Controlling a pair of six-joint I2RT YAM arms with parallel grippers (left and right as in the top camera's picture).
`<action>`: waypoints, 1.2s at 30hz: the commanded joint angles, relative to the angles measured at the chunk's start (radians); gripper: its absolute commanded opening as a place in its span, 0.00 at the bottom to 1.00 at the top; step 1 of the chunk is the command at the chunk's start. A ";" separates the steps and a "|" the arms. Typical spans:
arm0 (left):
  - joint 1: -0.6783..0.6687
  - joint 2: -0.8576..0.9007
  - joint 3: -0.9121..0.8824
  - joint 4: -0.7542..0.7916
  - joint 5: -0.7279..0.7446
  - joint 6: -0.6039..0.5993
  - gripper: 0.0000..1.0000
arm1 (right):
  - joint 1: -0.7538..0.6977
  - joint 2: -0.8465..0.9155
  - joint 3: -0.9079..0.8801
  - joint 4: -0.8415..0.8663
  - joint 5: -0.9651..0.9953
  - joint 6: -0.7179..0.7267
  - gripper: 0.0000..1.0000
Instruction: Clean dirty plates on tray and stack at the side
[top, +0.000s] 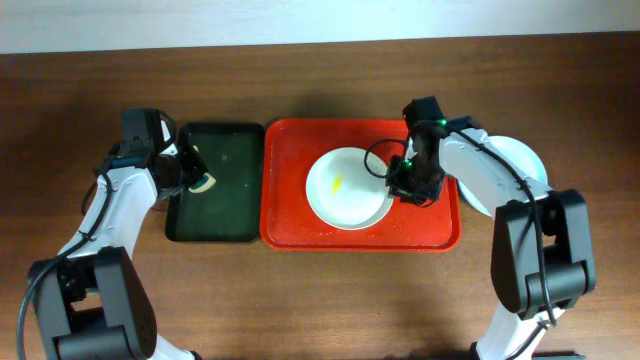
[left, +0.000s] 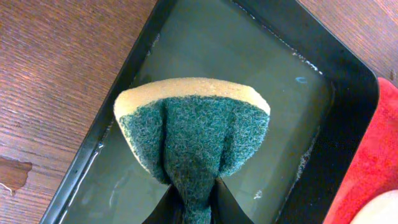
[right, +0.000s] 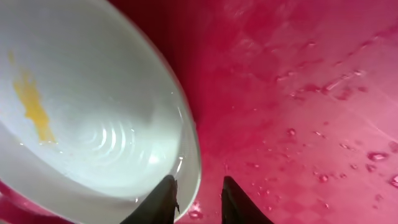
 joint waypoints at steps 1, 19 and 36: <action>0.000 0.003 0.000 -0.001 0.014 0.016 0.11 | 0.017 -0.008 -0.046 0.044 0.018 0.015 0.26; 0.000 0.003 0.000 -0.001 0.014 0.016 0.11 | 0.017 -0.007 -0.082 0.224 0.277 -0.241 0.04; 0.000 0.003 0.000 0.000 0.014 0.016 0.11 | 0.017 -0.007 0.101 0.049 0.238 -0.254 0.37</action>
